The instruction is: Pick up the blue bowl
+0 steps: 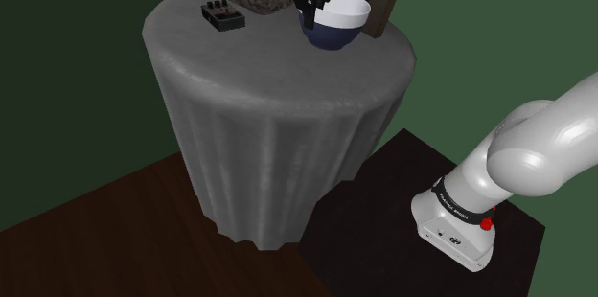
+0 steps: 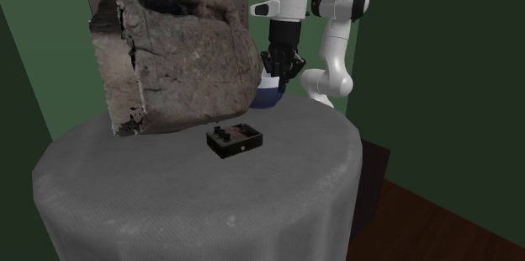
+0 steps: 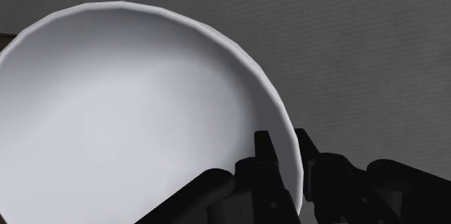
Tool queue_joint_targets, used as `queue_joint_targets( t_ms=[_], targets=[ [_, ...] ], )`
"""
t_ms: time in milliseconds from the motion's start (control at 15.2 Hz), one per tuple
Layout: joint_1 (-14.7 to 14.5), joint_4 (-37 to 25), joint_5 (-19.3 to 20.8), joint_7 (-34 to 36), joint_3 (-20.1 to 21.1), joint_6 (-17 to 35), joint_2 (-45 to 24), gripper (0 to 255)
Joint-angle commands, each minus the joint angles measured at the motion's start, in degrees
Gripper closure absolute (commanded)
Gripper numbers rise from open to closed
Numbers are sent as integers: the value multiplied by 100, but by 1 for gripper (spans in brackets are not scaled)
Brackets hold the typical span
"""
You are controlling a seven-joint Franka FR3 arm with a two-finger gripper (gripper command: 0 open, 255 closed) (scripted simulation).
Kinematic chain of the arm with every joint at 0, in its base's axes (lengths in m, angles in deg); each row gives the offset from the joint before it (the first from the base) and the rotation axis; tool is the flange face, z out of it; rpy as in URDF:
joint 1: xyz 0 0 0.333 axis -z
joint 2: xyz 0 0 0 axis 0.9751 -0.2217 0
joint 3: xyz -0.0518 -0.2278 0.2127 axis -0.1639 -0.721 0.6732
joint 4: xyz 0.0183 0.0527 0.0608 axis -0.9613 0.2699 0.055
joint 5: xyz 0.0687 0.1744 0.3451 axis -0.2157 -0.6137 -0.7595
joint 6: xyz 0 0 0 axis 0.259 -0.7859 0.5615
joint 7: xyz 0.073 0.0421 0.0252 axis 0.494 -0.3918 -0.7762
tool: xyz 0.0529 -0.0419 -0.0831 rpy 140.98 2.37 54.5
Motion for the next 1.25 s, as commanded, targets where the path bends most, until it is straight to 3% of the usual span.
queue_joint_targets(
  t_ms=[0,1188],
  targets=[
    [1,1,0,0,-1,1,-4,255],
    [28,-1433,84,-15,21,-1189,-262,255]
  ],
)
